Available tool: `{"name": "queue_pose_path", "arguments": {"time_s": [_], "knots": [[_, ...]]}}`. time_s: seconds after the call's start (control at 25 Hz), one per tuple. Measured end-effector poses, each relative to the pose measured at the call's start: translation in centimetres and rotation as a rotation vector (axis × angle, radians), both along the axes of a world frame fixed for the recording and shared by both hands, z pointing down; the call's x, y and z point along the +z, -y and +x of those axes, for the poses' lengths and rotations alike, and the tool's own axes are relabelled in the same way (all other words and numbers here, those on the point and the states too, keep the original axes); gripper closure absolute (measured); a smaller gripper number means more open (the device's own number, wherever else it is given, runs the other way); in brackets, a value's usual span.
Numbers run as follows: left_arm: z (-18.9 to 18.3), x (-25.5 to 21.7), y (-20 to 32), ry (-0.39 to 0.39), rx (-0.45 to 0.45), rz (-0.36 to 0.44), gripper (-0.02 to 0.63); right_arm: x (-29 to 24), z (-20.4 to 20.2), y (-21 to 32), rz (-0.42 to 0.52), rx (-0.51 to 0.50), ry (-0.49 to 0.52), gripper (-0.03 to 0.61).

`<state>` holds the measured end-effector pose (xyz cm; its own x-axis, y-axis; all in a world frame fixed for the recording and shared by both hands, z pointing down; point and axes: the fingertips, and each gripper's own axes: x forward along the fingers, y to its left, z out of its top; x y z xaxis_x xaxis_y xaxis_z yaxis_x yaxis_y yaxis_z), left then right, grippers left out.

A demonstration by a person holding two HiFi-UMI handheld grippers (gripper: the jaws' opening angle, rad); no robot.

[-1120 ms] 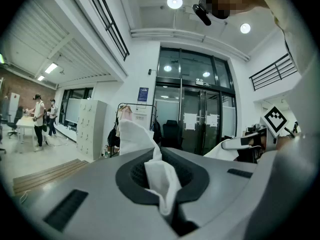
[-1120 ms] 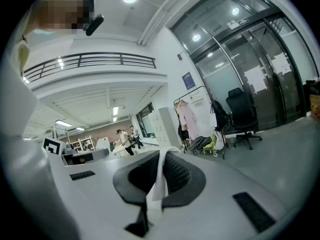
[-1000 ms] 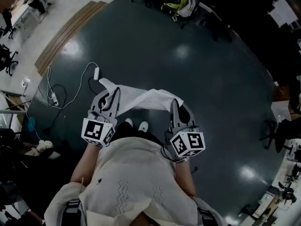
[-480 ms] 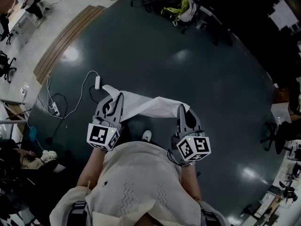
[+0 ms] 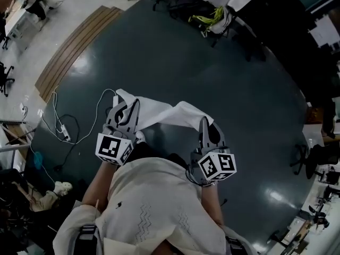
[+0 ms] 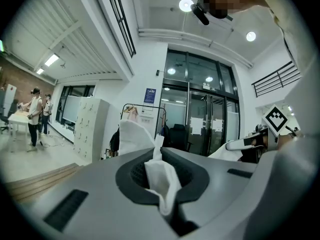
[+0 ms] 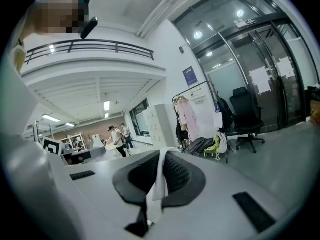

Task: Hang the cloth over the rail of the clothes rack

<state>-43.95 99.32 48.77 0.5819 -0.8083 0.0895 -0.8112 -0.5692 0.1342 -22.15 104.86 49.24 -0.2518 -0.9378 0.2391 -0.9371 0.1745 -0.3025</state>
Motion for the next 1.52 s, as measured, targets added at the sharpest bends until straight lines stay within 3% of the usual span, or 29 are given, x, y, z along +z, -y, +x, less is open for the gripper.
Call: {"name": "queue_pose_path", "arguments": {"time_s": [0.24,0.4,0.6,0.84,1.16,1.52], "knots": [[-5.3,0.3,5.7,-0.019,-0.038,-0.016,0.597,0.4,-4.8,5.8,-0.012,-0.018,-0.007,0.557],[-6.6,1.6,9.3,-0.025,-0.055,-0.052,0.597,0.7,-5.5,9.6,-0.023,-0.02,-0.019,0.557],[-4.2,2.8,15.5,0.0,-0.028,-0.068,0.597,2.7,-3.4,15.8,-0.048,-0.016,-0.011,0.557],[-0.3,2.9,25.5,0.01,-0.027,-0.091,0.597,3.1,0.8,27.3,-0.033,-0.013,0.009,0.557],[4.4,0.0,38.0,0.011,-0.064,-0.025,0.597,1.4,5.6,39.9,-0.012,-0.067,0.018,0.557],[5.8,1.1,49.8,0.011,-0.037,-0.053,0.597,1.8,7.0,50.3,-0.035,-0.017,0.02,0.557]]}}
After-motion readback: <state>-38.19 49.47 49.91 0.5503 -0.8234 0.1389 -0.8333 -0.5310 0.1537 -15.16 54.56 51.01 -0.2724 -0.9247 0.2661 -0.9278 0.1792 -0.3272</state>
